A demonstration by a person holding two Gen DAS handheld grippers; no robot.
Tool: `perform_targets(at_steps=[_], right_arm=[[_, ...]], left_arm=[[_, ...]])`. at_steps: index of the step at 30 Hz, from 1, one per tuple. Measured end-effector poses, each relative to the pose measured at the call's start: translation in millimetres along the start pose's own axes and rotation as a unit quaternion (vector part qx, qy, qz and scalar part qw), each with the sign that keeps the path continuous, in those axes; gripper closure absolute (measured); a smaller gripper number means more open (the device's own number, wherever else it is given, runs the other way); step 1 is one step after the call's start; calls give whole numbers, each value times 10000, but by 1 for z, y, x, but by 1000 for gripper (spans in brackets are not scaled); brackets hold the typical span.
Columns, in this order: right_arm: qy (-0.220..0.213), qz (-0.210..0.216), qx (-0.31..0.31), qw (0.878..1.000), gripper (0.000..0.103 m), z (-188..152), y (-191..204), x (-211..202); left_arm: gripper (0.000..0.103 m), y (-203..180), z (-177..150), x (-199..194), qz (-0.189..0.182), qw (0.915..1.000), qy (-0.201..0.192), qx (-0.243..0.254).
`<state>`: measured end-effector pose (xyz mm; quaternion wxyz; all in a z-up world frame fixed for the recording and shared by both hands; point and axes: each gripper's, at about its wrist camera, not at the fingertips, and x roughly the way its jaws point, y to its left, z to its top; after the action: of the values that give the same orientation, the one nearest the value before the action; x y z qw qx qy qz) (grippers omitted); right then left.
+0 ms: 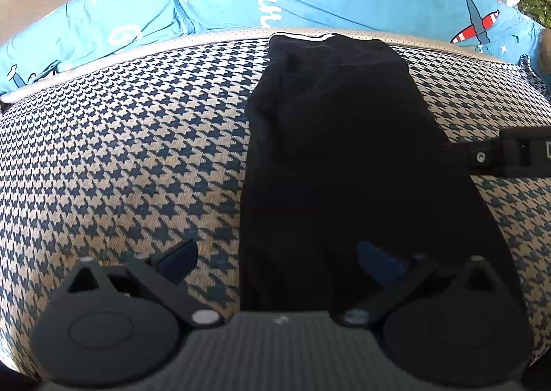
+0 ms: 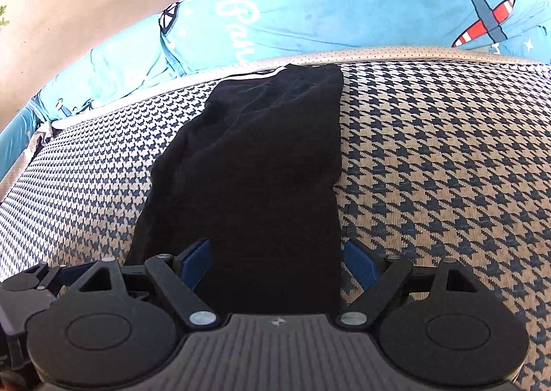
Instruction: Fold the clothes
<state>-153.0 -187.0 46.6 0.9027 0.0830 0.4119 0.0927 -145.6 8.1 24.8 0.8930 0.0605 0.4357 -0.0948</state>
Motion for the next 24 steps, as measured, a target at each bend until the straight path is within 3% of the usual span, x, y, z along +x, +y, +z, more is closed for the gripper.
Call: perform_targets(at_steps=[24], right_arm=[[-434, 22, 499, 9978, 19, 54, -33, 32]], left_arm=[[0, -7, 41, 22, -142, 9998, 86, 131]])
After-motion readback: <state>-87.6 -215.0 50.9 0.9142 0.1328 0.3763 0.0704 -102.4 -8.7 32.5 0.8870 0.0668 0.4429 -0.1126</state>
